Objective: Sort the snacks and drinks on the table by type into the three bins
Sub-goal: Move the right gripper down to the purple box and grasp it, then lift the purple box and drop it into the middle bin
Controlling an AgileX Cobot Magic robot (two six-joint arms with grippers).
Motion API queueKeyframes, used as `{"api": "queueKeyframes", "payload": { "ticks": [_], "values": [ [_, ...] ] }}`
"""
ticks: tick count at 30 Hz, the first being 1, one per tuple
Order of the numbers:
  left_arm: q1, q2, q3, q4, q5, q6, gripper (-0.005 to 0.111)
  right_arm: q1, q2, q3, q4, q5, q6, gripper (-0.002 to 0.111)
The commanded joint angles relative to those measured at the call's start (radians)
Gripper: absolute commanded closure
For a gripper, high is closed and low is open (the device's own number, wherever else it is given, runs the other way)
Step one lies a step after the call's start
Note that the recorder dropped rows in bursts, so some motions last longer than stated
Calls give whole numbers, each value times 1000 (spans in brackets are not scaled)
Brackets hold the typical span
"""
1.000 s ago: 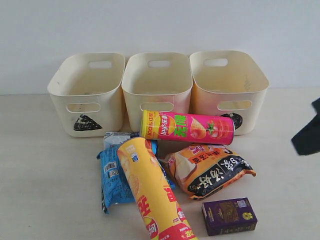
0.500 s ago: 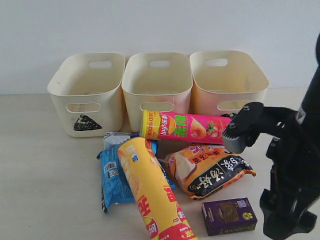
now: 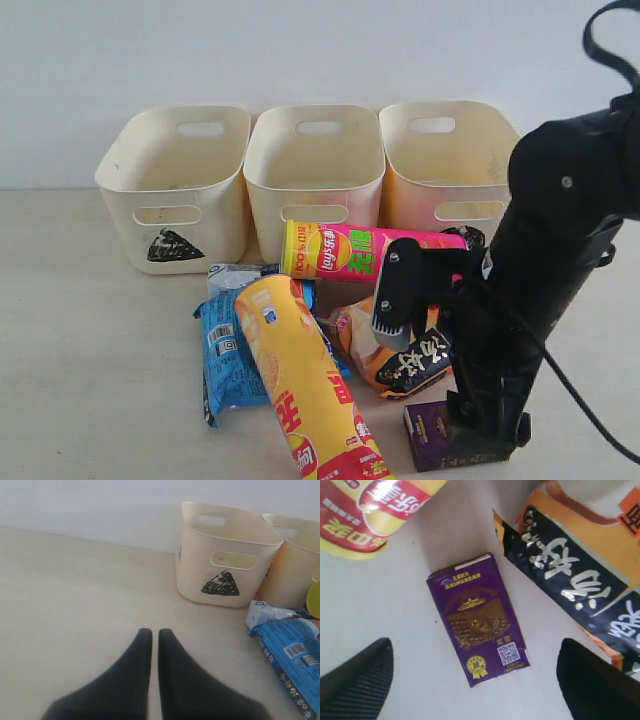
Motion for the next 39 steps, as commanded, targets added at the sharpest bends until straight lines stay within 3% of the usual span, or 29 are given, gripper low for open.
{"api": "queueKeyframes", "payload": {
  "ticks": [1,17,20,26,39],
  "values": [
    [1,-3,4,2,1,4,102,0,69,-5,-13,-48,-10,29],
    [1,-3,4,2,1,4,102,0,216,-3,-30,-131,-17,29],
    [1,-3,4,2,1,4,102,0,216,-3,-30,-134,-17,43],
    [1,-3,4,2,1,4,102,0,214,-3,-30,-50,-17,107],
    [1,-3,4,2,1,4,102,0,41,-13,-125,151,-5,108]
  ]
}}
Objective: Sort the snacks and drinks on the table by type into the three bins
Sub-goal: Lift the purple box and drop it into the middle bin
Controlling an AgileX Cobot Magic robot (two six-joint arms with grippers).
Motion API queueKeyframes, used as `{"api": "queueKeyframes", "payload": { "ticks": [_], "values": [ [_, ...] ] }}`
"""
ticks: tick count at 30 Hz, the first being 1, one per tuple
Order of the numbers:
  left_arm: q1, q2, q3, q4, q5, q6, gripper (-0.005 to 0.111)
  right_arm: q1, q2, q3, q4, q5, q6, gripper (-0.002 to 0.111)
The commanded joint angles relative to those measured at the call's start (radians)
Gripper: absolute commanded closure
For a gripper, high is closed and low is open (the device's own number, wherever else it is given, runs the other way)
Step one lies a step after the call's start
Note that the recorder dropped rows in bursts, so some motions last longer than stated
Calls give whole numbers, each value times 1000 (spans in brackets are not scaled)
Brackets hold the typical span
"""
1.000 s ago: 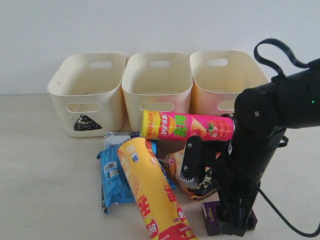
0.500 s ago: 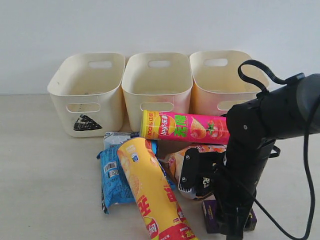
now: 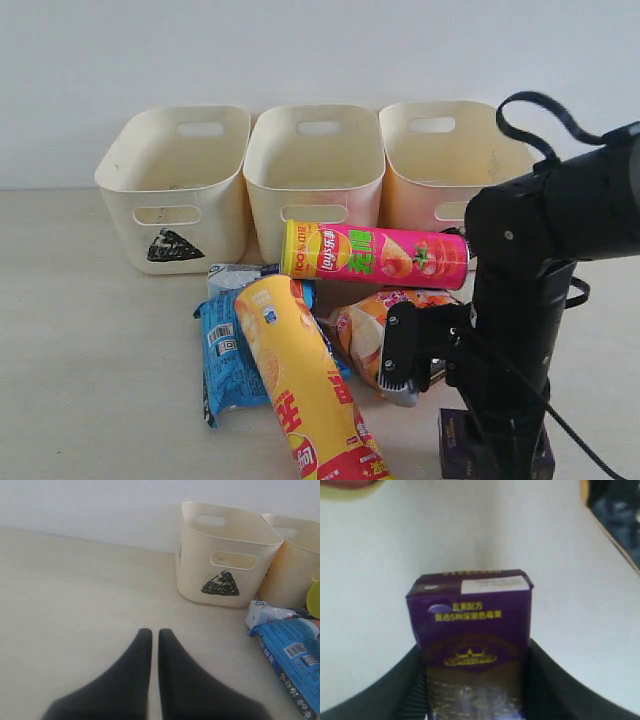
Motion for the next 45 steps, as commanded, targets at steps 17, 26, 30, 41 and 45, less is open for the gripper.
{"api": "queueKeyframes", "payload": {
  "ticks": [17,26,30,41,45],
  "values": [
    [1,-3,4,2,1,4,102,0,-233,-238,-141,-678,481,108],
    [1,-3,4,2,1,4,102,-41,109,-362,-31,-1105,515,108],
    [1,-3,4,2,1,4,102,-99,234,-503,222,-1106,517,108],
    [1,-3,4,2,1,4,102,-104,344,-600,222,-1062,516,73],
    [1,-3,4,2,1,4,102,-104,351,-600,222,-1062,516,40]
  ]
}}
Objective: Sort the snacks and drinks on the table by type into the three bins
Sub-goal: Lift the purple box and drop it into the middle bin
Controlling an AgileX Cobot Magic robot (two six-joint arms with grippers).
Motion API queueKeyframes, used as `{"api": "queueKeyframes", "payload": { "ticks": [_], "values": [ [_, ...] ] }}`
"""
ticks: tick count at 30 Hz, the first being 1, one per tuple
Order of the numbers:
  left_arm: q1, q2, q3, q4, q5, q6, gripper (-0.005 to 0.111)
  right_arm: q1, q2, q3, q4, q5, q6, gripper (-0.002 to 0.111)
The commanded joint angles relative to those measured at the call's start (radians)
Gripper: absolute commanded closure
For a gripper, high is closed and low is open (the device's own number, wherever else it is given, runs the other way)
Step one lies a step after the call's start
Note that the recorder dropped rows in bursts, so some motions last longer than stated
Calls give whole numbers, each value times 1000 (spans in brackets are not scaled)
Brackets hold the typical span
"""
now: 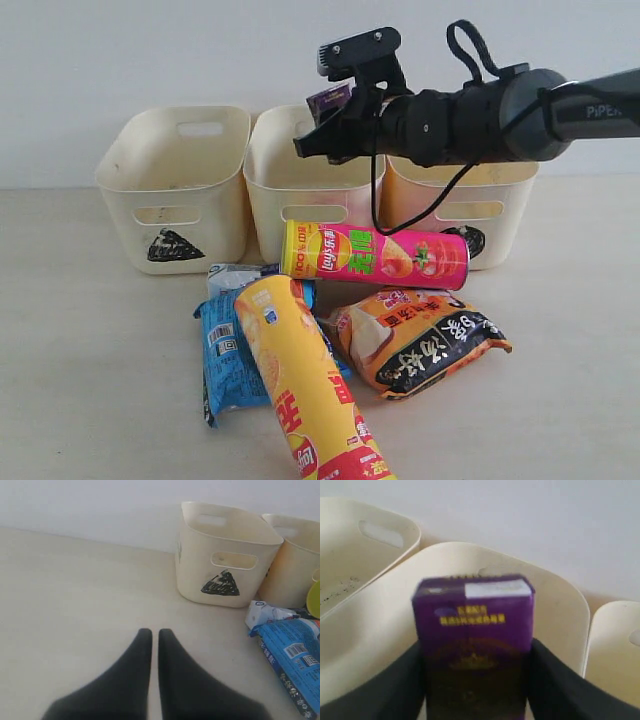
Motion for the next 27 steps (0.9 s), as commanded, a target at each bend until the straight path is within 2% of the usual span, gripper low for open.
{"api": "queueKeyframes", "payload": {
  "ticks": [1,9,11,12,14,17,19,25,27],
  "values": [
    [1,-3,4,2,1,4,102,-2,-5,-13,1,-17,-1,36],
    [1,-3,4,2,1,6,102,-2,-62,-13,1,-11,-1,34],
    [1,-3,4,2,1,6,102,-2,-97,-13,1,28,2,39],
    [1,-3,4,2,1,6,102,-2,-114,-13,3,52,2,44],
    [1,-3,4,2,1,6,102,-2,-153,-13,6,130,5,66],
    [1,-3,4,2,1,6,102,-7,-208,-13,6,285,5,109],
    [1,-3,4,2,1,6,102,-16,-241,-13,20,380,25,106],
    [1,-3,4,2,1,6,102,-48,-308,-7,29,709,160,107],
    [1,-3,4,2,1,6,102,-50,-339,33,32,742,175,107]
  ]
}}
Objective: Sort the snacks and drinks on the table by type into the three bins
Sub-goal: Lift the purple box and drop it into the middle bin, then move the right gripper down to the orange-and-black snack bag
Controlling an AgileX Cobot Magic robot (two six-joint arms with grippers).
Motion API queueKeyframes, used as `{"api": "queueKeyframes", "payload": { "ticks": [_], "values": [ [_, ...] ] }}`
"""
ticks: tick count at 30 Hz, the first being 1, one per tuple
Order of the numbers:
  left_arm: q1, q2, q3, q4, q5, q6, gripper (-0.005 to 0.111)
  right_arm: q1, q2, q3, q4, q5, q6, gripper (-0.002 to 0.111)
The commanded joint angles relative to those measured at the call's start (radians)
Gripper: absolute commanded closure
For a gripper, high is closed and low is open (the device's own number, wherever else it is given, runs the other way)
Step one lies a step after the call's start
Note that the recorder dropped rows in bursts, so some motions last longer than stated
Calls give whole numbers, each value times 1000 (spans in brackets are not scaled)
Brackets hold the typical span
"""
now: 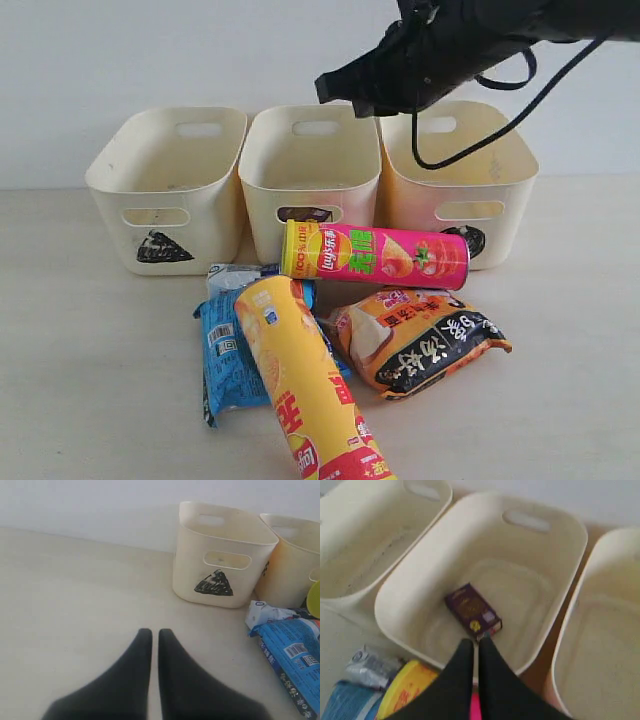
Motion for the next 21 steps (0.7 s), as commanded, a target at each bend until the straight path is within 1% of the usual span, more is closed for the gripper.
{"api": "queueKeyframes", "payload": {
  "ticks": [1,4,7,12,14,17,19,21],
  "values": [
    [1,-3,4,2,1,6,102,-15,-75,74,4,124,65,107],
    [1,-3,4,2,1,6,102,-15,-151,193,51,66,105,107],
    [1,-3,4,2,1,6,102,-15,-244,349,155,-67,122,107],
    [1,-3,4,2,1,6,102,-15,-399,639,446,-351,127,107],
    [1,-3,4,2,1,6,102,-15,-442,745,554,-419,127,107],
    [1,-3,4,2,1,6,102,-15,-493,870,673,-460,133,107],
    [1,-3,4,2,1,6,102,-15,-511,921,680,-460,158,107],
    [1,-3,4,2,1,6,102,-15,-524,978,680,-460,239,107]
  ]
}}
